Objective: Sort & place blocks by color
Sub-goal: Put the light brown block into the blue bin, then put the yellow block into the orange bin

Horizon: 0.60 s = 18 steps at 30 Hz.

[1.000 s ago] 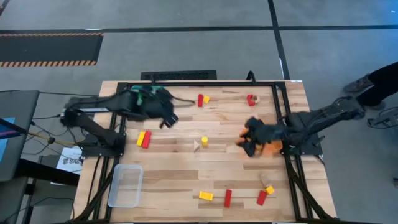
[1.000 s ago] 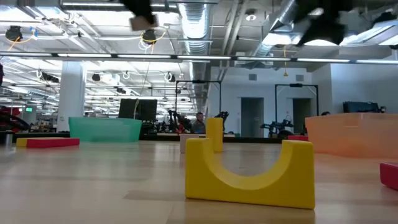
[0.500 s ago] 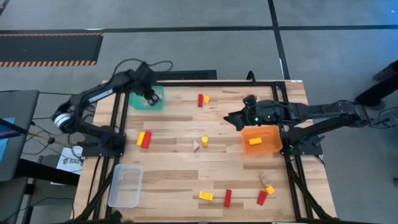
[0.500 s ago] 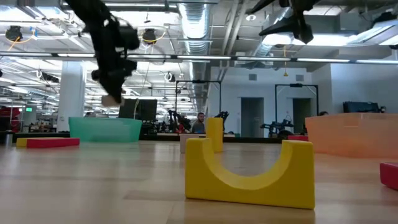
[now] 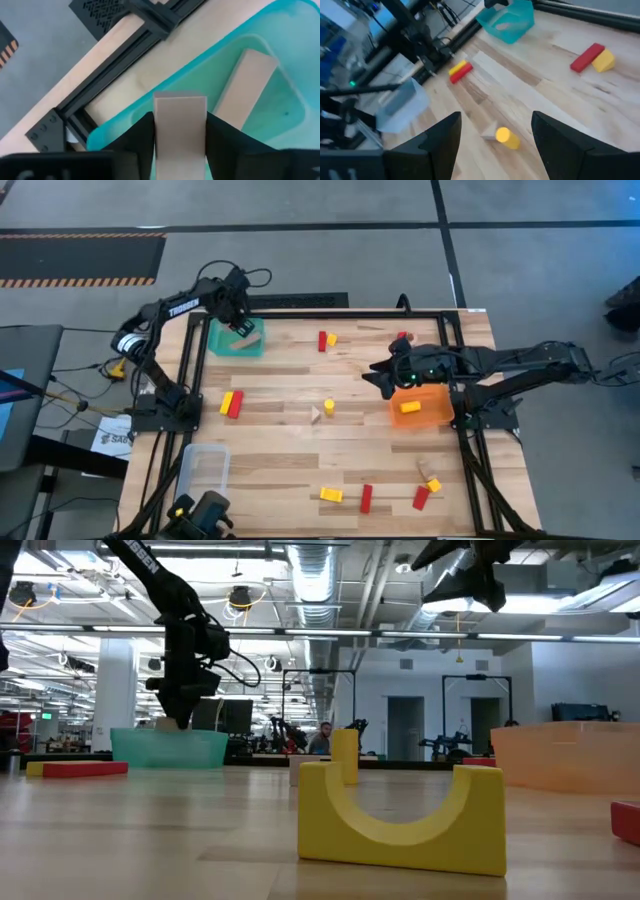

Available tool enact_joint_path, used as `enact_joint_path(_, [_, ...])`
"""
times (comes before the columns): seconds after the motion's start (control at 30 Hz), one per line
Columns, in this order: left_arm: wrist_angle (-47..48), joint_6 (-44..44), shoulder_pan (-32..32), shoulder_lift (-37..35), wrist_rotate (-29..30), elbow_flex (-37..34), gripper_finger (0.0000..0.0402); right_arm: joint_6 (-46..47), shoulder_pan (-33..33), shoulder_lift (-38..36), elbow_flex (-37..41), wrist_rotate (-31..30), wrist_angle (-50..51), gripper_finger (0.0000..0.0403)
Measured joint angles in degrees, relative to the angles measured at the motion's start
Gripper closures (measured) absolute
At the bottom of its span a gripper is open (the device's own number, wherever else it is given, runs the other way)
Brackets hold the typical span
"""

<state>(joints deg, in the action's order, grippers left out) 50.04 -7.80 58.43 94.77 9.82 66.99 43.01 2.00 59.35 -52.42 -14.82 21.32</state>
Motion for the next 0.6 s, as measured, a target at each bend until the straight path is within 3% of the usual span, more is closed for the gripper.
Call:
enact_joint_path(0.2, [1.9,1.4,-0.7,-0.4,0.9,0.1,0.0148,-1.6,-1.1,0.0,0.0,3.7,6.5,0.0139])
enact_joint_path(0.3, [6.4,3.1,-0.9,-0.5,1.1,2.0,0.0103,-1.7,-1.4,0.0,0.0,4.3,9.7,0.0139])
enact_joint_path(0.4, [10.7,4.7,-0.9,-0.8,0.1,5.4,0.0084,-2.3,-2.1,0.0,0.0,4.4,11.4,0.0139])
enact_joint_path(0.6, [11.1,6.2,-3.9,-5.6,-9.1,9.9,0.0092,-3.2,-3.9,0.0,0.0,4.4,11.2,0.0139])
